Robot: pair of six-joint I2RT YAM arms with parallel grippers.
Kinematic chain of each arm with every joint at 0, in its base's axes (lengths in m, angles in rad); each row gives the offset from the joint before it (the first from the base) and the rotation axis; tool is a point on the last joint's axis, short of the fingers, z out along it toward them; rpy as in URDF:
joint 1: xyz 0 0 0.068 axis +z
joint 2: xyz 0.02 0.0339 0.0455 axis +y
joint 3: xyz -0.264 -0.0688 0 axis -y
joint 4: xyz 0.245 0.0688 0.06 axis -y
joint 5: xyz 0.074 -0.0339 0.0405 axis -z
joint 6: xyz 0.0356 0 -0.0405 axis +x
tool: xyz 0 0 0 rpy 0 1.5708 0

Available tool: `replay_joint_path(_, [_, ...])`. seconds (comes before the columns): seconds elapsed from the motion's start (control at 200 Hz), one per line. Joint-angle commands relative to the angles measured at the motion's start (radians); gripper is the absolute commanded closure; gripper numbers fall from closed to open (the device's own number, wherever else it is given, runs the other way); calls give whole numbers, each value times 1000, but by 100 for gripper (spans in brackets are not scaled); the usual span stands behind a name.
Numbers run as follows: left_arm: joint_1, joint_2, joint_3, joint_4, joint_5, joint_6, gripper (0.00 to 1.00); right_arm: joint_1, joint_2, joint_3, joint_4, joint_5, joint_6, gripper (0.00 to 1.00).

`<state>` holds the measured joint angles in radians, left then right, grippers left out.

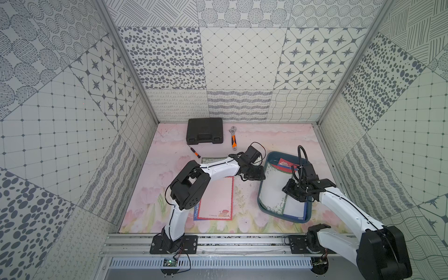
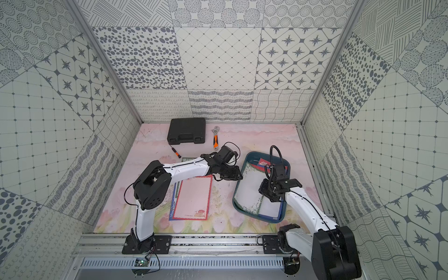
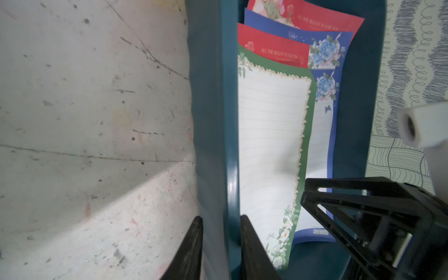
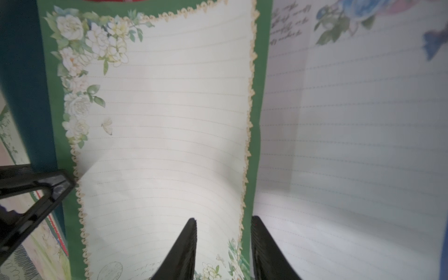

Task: Take out the stationery paper from the storage box
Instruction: Pick up the stationery paper from the storage box.

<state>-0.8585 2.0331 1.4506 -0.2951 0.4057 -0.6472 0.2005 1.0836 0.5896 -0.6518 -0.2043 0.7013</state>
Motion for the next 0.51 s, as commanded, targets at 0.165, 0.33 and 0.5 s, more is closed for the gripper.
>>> replay_joint_path(0.165, [-4, 9, 6, -41, 2, 10, 76, -4, -29, -9, 64, -46, 33, 62])
replay_joint_path(0.33, [-5, 4, -1, -36, 1, 6, 78, -5, -36, -5, 71, -60, 39, 63])
replay_joint_path(0.5, [-4, 13, -1, -33, 5, 1, 79, -6, -53, -16, 112, -104, 70, 66])
